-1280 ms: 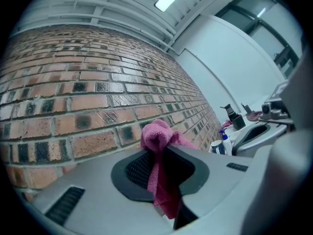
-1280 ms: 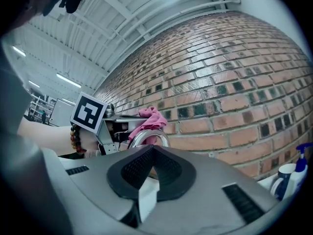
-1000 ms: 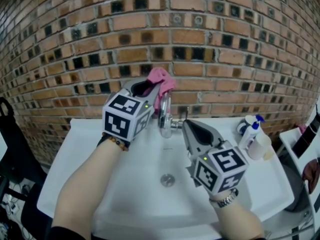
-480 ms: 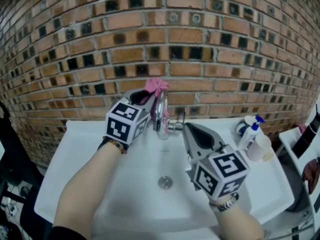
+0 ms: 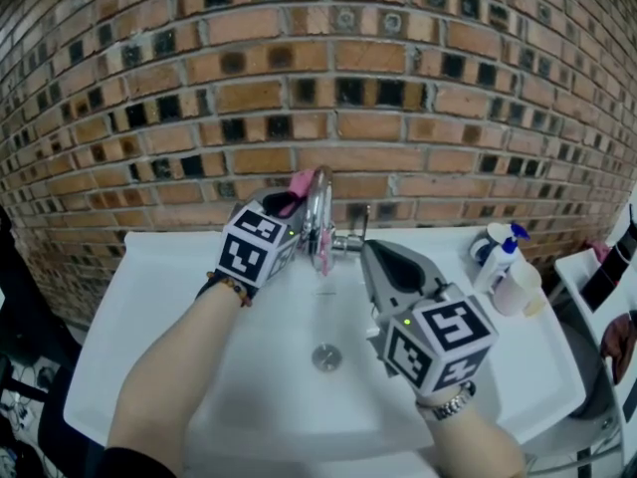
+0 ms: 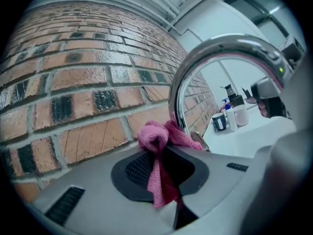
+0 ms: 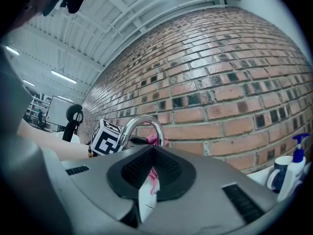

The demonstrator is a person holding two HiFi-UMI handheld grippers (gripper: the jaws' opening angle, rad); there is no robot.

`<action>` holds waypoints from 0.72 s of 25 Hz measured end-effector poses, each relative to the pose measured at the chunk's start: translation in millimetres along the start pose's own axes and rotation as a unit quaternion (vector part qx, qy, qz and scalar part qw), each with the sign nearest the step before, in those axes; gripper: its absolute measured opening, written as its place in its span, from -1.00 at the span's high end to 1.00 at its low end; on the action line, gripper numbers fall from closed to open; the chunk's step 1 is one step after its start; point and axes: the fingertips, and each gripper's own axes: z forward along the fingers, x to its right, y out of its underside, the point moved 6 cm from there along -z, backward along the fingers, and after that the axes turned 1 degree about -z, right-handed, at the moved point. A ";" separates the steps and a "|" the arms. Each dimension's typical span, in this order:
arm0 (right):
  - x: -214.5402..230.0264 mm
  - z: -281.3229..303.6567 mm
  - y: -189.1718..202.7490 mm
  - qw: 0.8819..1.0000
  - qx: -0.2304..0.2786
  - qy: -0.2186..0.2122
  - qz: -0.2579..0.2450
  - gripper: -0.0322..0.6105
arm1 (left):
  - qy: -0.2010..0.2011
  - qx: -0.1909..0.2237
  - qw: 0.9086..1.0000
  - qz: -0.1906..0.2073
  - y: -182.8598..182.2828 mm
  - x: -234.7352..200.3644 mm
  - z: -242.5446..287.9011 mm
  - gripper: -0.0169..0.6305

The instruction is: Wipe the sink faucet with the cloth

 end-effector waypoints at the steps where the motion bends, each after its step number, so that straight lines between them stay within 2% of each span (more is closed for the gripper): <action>1: 0.2 0.1 0.3 1.000 -0.001 0.000 0.000 0.87 | 0.002 -0.006 1.000 0.001 3.9 0.9 1.6 0.76; 13: 0.8 1.7 3.0 1.000 -0.007 0.003 -0.001 0.87 | 0.001 -0.047 0.999 0.009 34.4 3.6 12.2 0.76; 18: 0.8 2.1 4.6 1.000 -0.009 0.004 -0.002 0.86 | -0.007 -0.058 0.998 0.001 46.3 3.4 10.8 0.76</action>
